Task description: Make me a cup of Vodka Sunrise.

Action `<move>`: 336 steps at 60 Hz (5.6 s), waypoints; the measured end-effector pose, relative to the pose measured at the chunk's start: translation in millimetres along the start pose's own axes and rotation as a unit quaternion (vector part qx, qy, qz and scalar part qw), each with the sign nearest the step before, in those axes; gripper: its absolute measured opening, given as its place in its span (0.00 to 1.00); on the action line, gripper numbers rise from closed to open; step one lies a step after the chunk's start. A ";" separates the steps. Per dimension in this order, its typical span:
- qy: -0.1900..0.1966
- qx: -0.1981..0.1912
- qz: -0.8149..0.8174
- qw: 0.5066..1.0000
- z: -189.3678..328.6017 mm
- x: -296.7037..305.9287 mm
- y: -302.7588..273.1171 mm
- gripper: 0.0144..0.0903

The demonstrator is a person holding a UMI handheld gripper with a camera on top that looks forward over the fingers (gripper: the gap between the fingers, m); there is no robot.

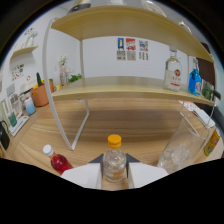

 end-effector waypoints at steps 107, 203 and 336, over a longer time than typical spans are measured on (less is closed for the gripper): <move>0.038 0.173 -0.009 0.984 -146.4 197.2 -327.5 0.87; 0.111 0.043 -0.358 0.926 -84.6 214.7 -107.3 0.27; -0.002 -0.030 0.013 0.999 2.0 236.5 9.7 0.28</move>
